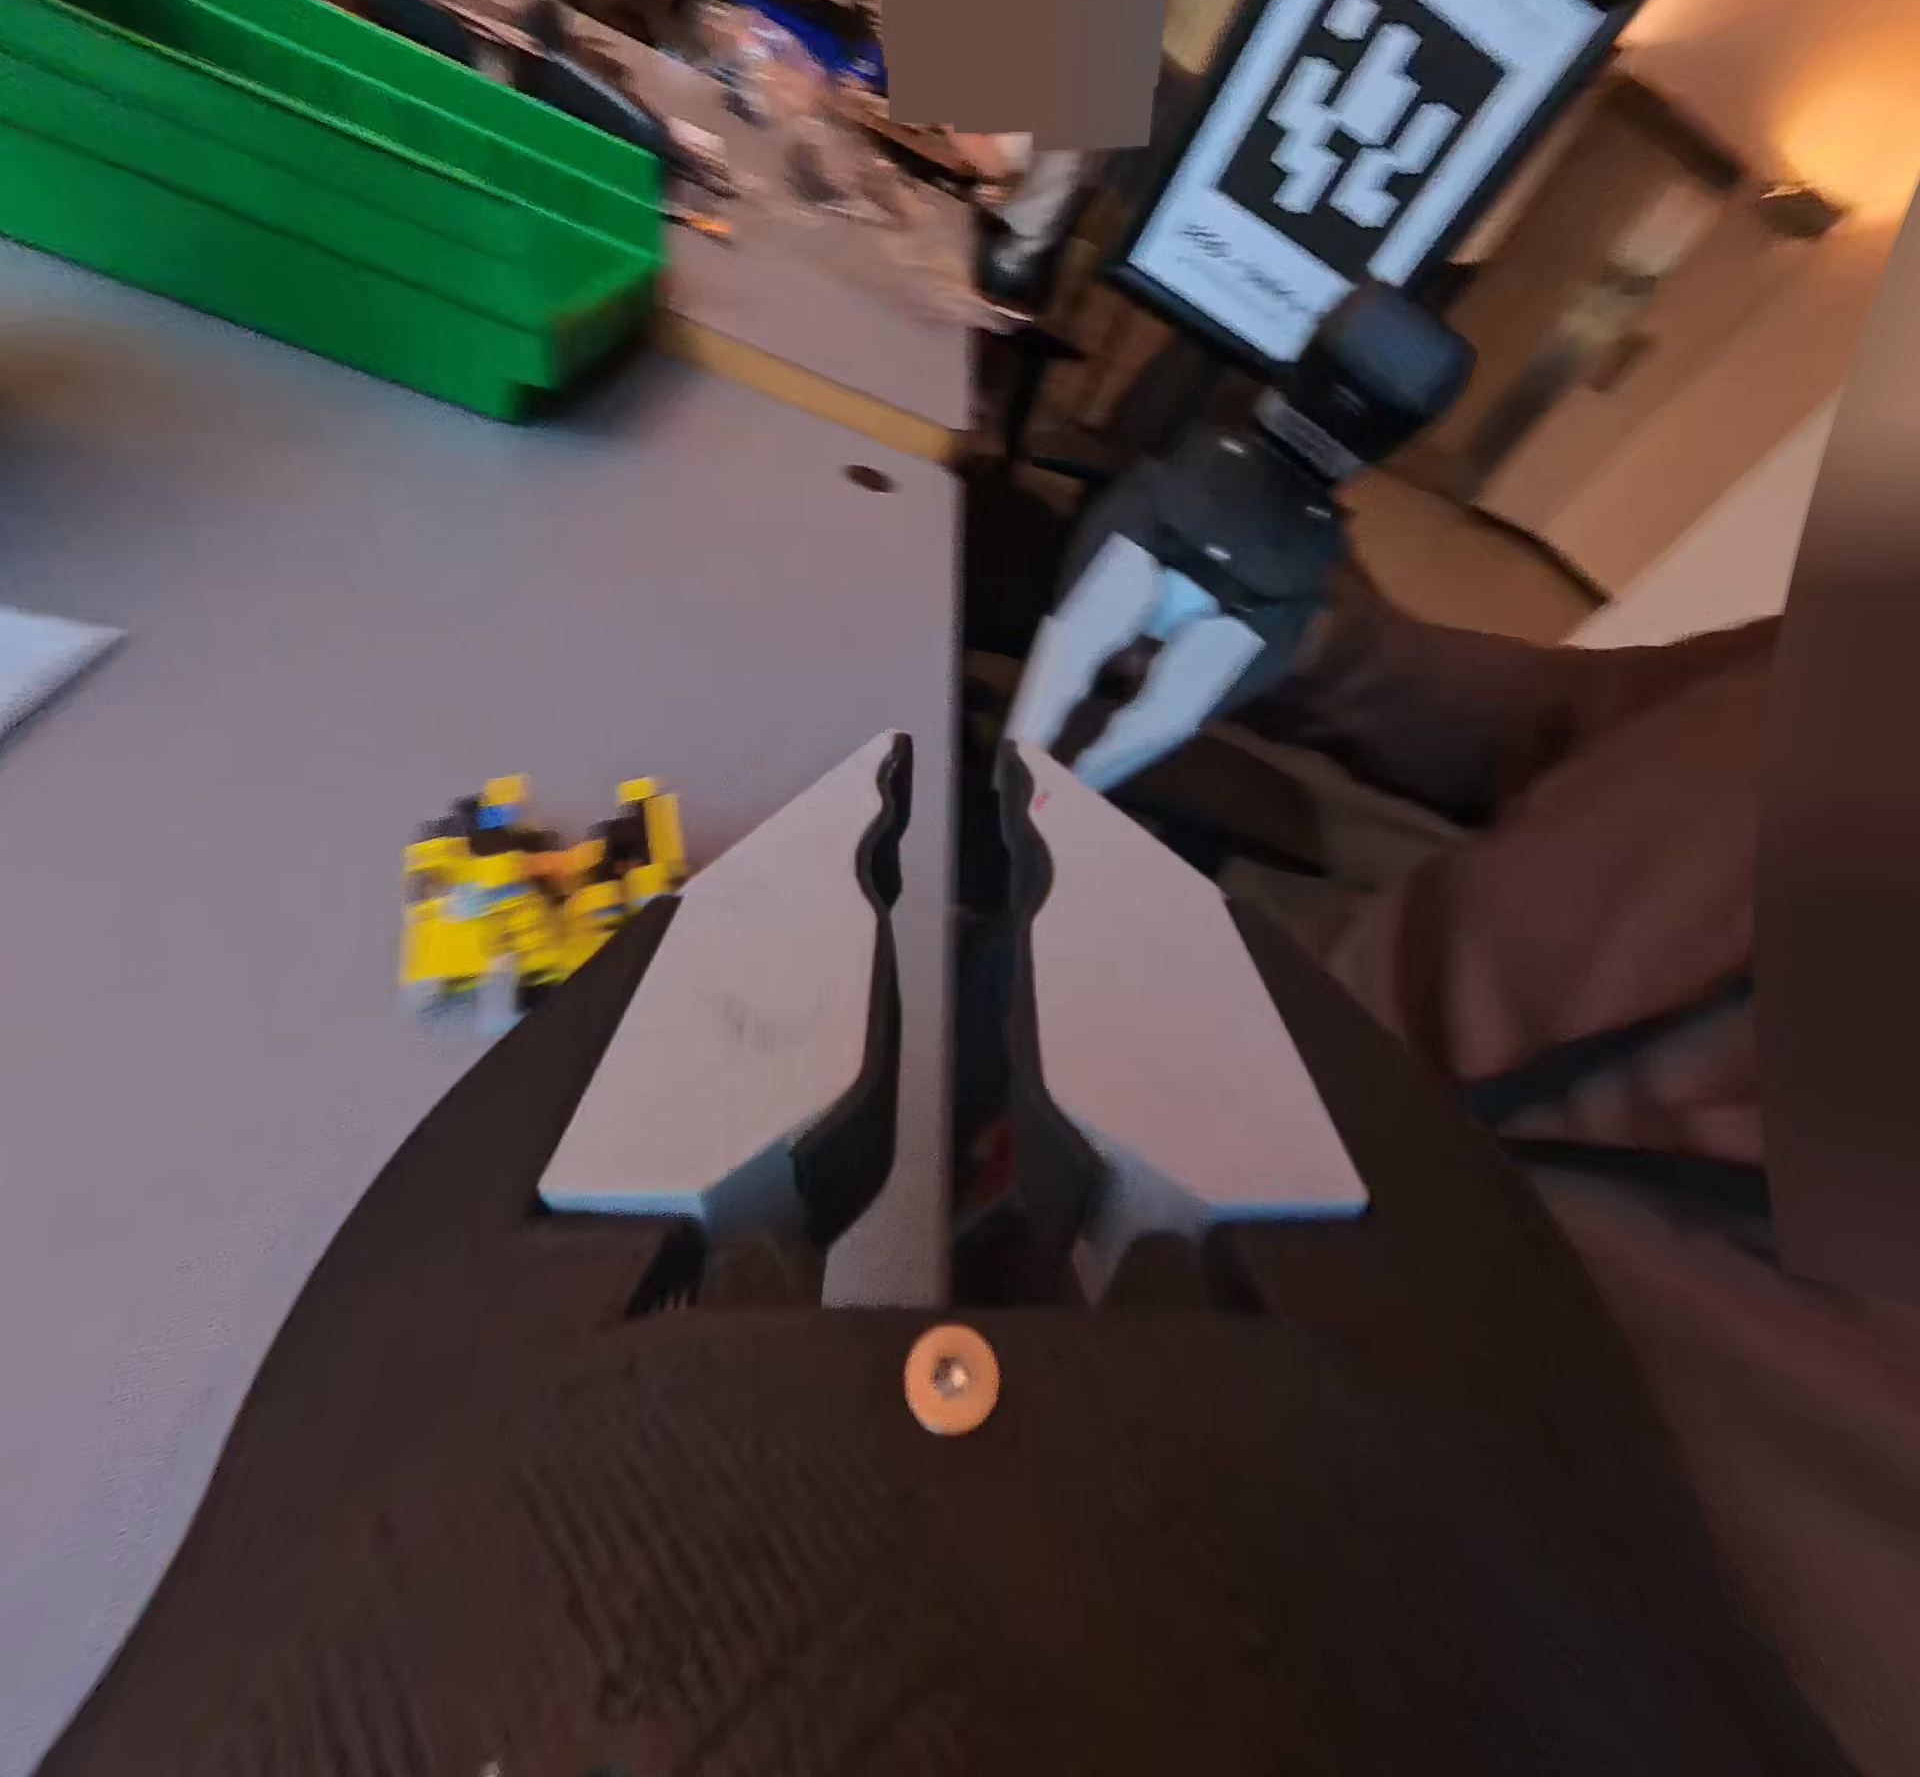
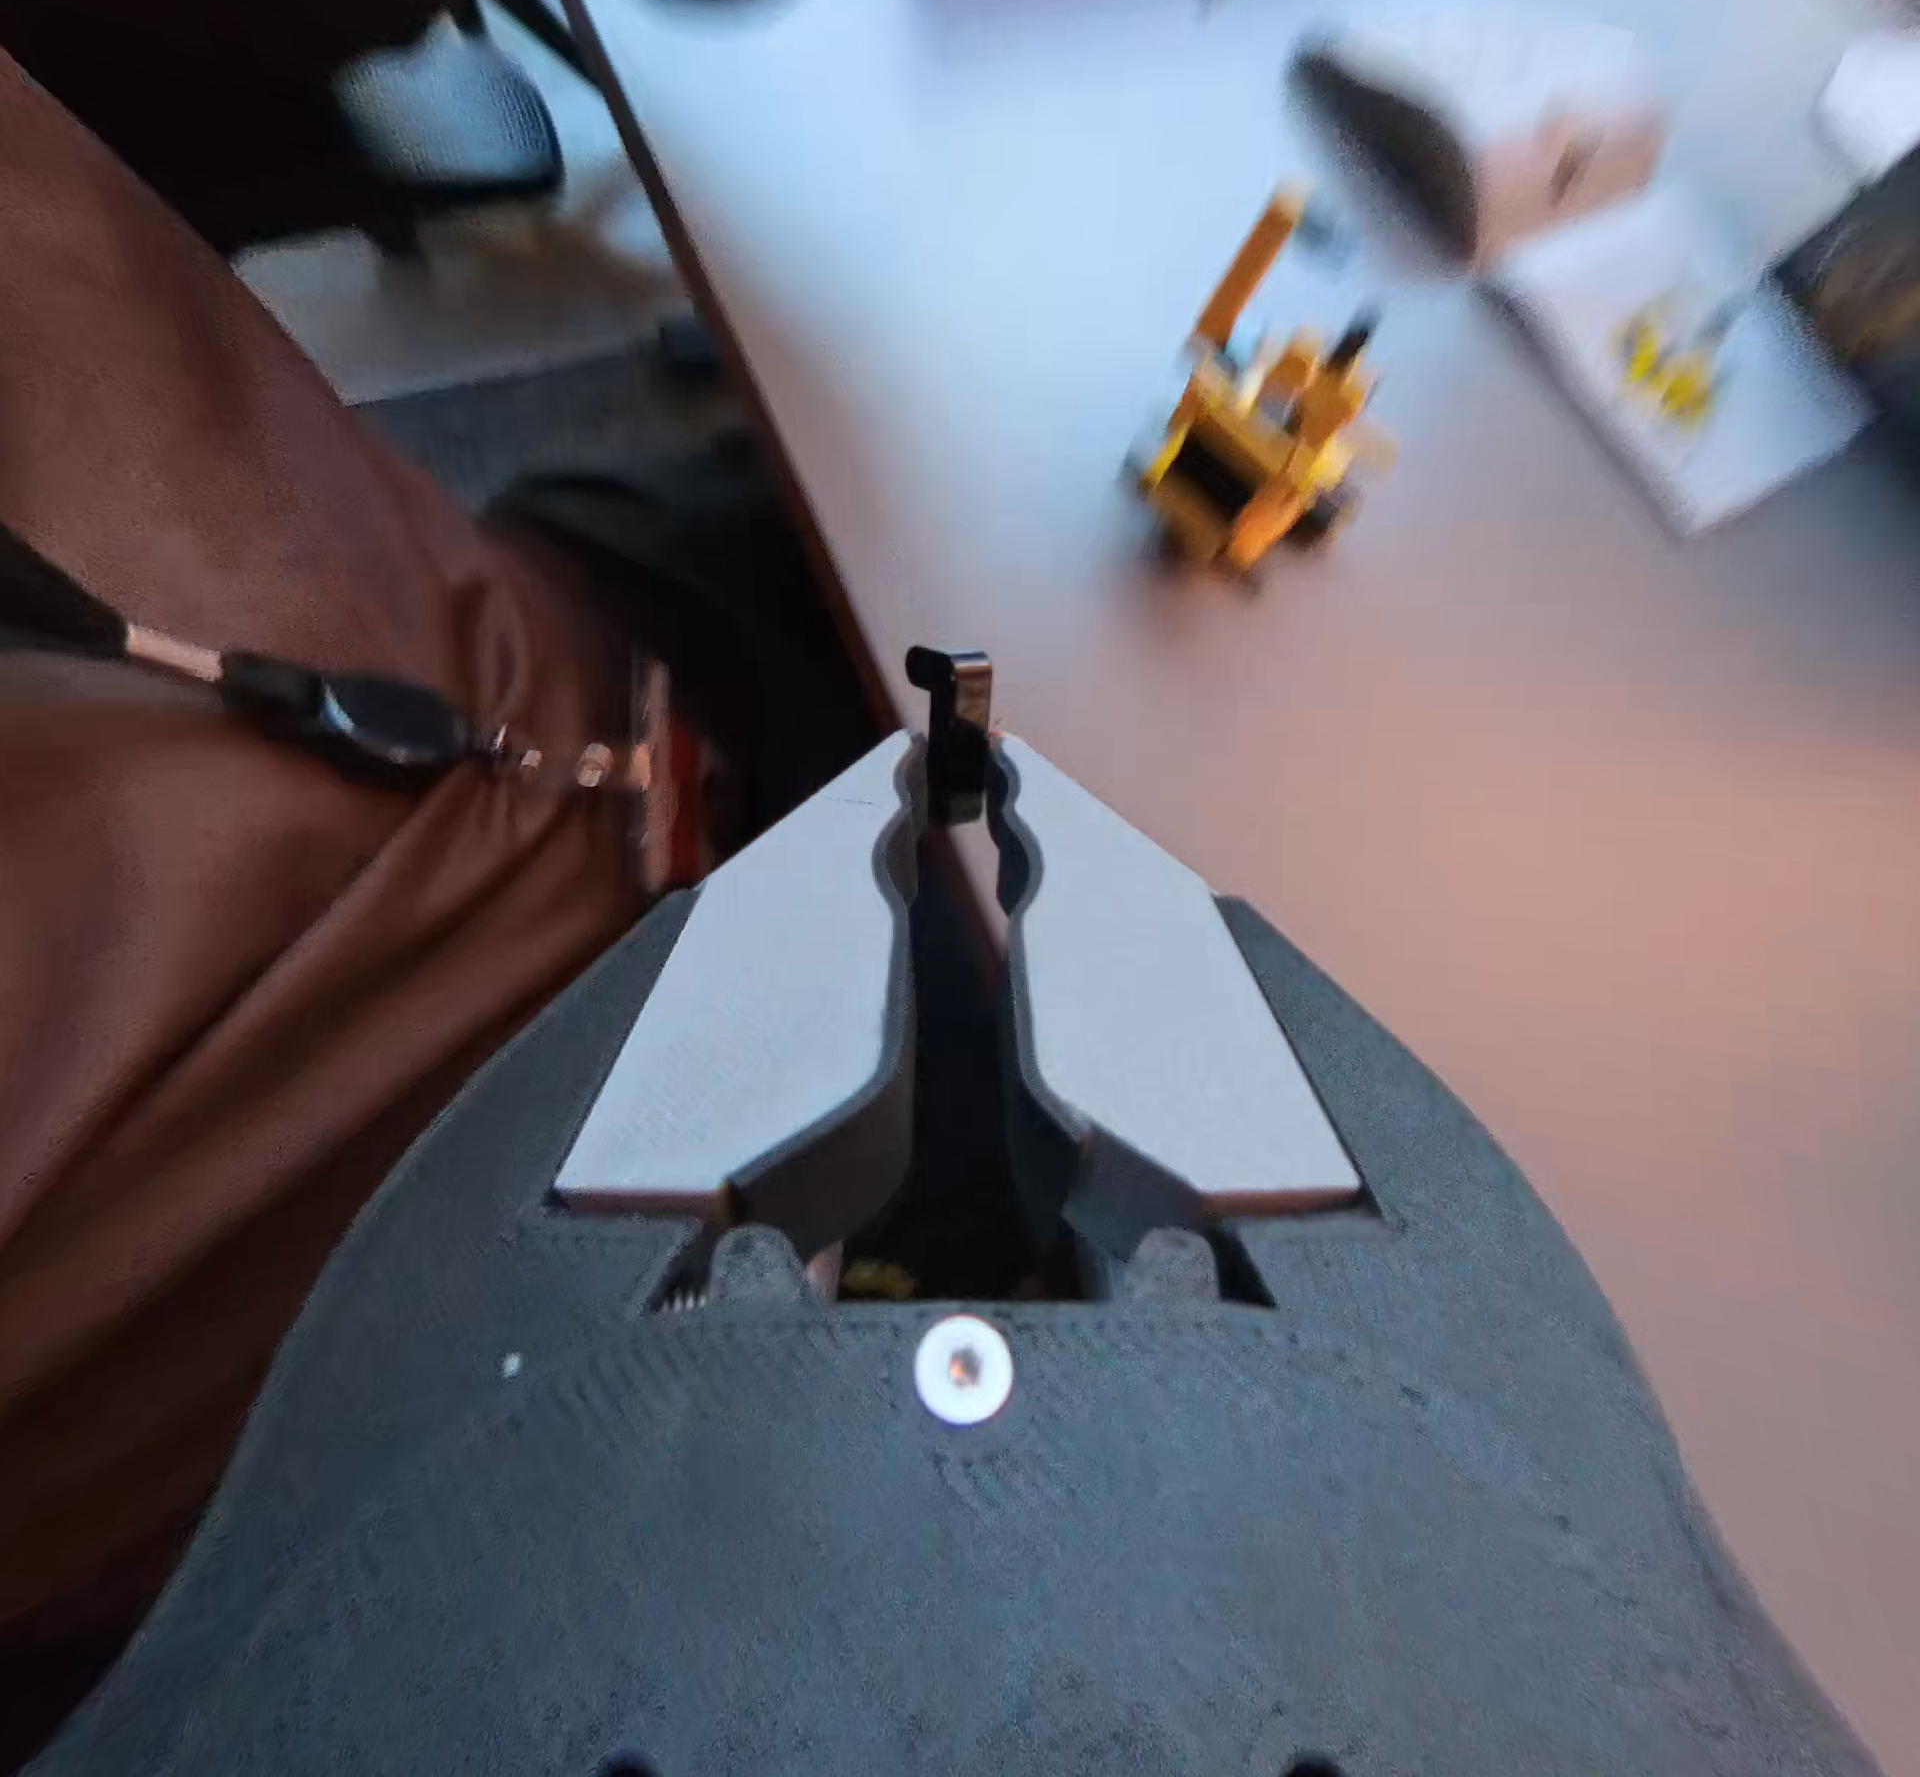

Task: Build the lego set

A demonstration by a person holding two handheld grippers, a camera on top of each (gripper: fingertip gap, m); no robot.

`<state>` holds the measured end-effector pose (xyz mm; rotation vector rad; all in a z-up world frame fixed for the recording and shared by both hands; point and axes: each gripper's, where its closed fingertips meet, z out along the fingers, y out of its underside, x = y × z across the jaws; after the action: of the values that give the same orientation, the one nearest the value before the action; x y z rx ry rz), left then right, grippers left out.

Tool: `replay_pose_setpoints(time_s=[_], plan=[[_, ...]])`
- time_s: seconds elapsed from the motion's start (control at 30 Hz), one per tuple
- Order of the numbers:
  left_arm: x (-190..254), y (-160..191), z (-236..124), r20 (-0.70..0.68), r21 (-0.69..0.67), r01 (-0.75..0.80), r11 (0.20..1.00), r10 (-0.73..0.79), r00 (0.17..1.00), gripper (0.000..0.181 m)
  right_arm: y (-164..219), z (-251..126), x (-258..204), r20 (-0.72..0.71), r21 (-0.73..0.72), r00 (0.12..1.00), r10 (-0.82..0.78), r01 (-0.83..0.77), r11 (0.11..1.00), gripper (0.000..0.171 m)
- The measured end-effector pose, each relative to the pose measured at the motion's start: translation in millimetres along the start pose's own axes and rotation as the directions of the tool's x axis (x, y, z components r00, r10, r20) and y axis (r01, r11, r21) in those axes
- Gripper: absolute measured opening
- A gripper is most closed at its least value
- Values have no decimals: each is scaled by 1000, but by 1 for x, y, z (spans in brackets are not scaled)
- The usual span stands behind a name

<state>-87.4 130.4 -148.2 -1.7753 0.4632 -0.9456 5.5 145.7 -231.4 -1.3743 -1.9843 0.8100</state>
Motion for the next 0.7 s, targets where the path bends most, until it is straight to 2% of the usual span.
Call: replay_pose_setpoints(time_s=[0.03,0.13,0.37,0.5,0.6,0.7], plan=[[13,2,11,-62,-12,41,999,-42,997,15,-17,-2,7,-6,71,998,-57,57,996,7],[25,5,34,-158,-22,138,990,-140,977,17,-52,-3,30,-119,178,957,-266,284,942,7],[-2,12,47,27,-9,2,1000,-2,1000,25,-76,13,48,-299,95,773,-559,607,789,7],[-5,14,51,19,-20,4,1000,-4,1000,9,-76,19,52,-318,42,700,-639,684,728,8],[-11,15,52,33,-34,-21,999,22,999,9,-73,24,56,-294,45,715,-634,673,738,8],[-13,17,54,46,-42,-102,994,104,994,9,-71,27,56,-220,129,808,-547,580,804,9]])
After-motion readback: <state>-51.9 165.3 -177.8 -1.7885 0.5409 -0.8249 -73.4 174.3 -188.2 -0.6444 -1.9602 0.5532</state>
